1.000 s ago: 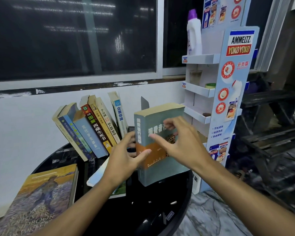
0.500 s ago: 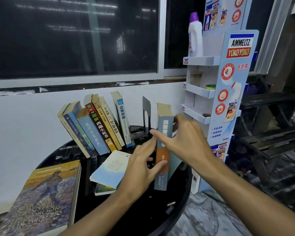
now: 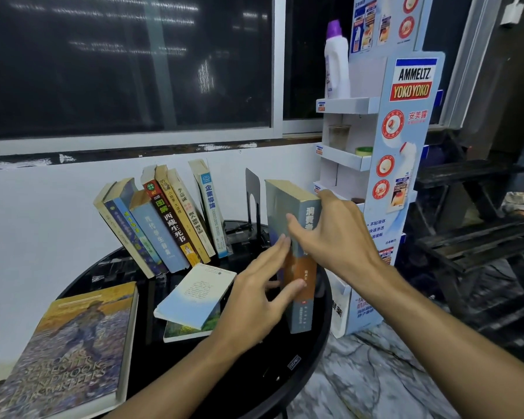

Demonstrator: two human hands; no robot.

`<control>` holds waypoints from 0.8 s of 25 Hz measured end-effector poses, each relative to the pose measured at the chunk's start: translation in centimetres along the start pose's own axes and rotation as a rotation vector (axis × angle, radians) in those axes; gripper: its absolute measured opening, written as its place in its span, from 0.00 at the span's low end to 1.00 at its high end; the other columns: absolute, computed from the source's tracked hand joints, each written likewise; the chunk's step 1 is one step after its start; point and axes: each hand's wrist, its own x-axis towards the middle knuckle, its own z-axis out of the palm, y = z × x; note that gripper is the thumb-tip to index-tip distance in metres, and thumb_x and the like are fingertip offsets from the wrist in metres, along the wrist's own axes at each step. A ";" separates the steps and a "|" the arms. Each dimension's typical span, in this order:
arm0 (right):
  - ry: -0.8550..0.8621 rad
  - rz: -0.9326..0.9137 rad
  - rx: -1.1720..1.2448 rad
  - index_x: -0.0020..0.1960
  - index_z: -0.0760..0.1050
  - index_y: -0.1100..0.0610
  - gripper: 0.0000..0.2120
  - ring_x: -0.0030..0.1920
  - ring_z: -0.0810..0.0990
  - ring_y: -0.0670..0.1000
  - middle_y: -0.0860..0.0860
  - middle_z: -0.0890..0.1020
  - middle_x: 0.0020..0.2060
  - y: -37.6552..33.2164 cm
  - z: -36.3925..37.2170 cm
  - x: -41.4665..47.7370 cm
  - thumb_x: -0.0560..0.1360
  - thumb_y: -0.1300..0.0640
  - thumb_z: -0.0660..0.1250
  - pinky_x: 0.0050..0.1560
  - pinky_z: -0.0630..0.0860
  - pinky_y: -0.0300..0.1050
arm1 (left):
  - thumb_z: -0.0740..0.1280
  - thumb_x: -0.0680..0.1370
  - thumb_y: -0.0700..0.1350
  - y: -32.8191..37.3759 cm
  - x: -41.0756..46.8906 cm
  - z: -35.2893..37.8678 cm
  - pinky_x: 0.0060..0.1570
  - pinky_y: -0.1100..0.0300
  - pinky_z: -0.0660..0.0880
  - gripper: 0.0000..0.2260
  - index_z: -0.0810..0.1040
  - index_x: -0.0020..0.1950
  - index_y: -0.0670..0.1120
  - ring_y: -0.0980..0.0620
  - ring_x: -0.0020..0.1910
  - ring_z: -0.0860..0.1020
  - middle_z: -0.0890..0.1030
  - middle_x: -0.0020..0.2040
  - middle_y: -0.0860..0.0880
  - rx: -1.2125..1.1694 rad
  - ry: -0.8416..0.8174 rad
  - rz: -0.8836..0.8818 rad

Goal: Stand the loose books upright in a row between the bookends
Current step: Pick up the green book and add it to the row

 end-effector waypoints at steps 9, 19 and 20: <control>-0.006 -0.017 0.036 0.52 0.75 0.57 0.19 0.39 0.80 0.53 0.52 0.82 0.40 0.1 -0.1 1.2 0.74 0.41 0.69 0.35 0.76 0.47 | 0.66 0.81 0.50 -4.7 5.7 -6.4 0.77 0.61 0.54 0.32 0.55 0.82 0.48 0.54 0.79 0.57 0.59 0.81 0.51 0.486 -0.059 -0.160; 0.030 -0.031 0.077 0.46 0.71 0.56 0.18 0.32 0.74 0.46 0.48 0.77 0.34 -1.4 1.3 3.3 0.74 0.42 0.70 0.27 0.62 0.32 | 0.68 0.79 0.44 -6.3 14.7 -12.4 0.76 0.50 0.62 0.37 0.50 0.82 0.43 0.47 0.81 0.53 0.50 0.83 0.45 0.890 -0.083 -0.178; 0.035 -0.038 0.081 0.45 0.71 0.56 0.17 0.32 0.73 0.46 0.47 0.76 0.34 -1.5 1.5 3.6 0.74 0.42 0.70 0.27 0.61 0.31 | 0.69 0.79 0.44 -6.5 15.2 -12.6 0.75 0.49 0.64 0.37 0.50 0.82 0.43 0.47 0.81 0.54 0.50 0.82 0.45 0.896 -0.087 -0.199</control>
